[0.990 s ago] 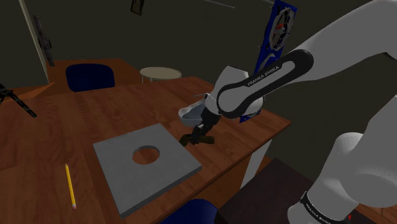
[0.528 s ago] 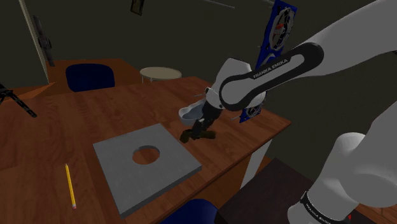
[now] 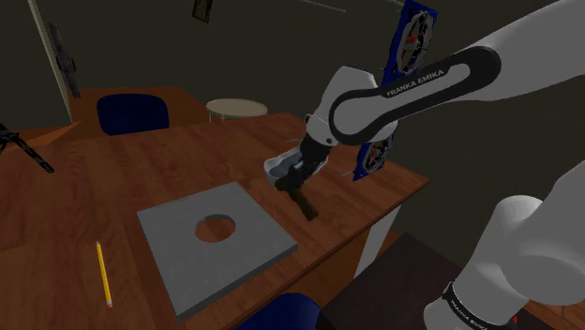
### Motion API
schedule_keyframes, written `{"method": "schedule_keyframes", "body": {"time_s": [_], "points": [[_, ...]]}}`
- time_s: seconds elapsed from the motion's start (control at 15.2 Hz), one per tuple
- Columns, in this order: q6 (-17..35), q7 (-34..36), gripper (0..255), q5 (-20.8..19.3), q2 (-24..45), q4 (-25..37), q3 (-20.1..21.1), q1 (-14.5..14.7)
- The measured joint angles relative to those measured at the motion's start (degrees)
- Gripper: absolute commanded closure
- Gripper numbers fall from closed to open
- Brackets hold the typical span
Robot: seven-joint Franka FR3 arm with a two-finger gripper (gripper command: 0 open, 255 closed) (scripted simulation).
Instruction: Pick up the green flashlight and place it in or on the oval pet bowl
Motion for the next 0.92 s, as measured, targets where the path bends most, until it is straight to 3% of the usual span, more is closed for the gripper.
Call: {"method": "schedule_keyframes", "body": {"time_s": [0.92], "points": [[-11.4, 2.9, 255, -2.4, -5.1, 6.5, -0.2, -0.9]]}}
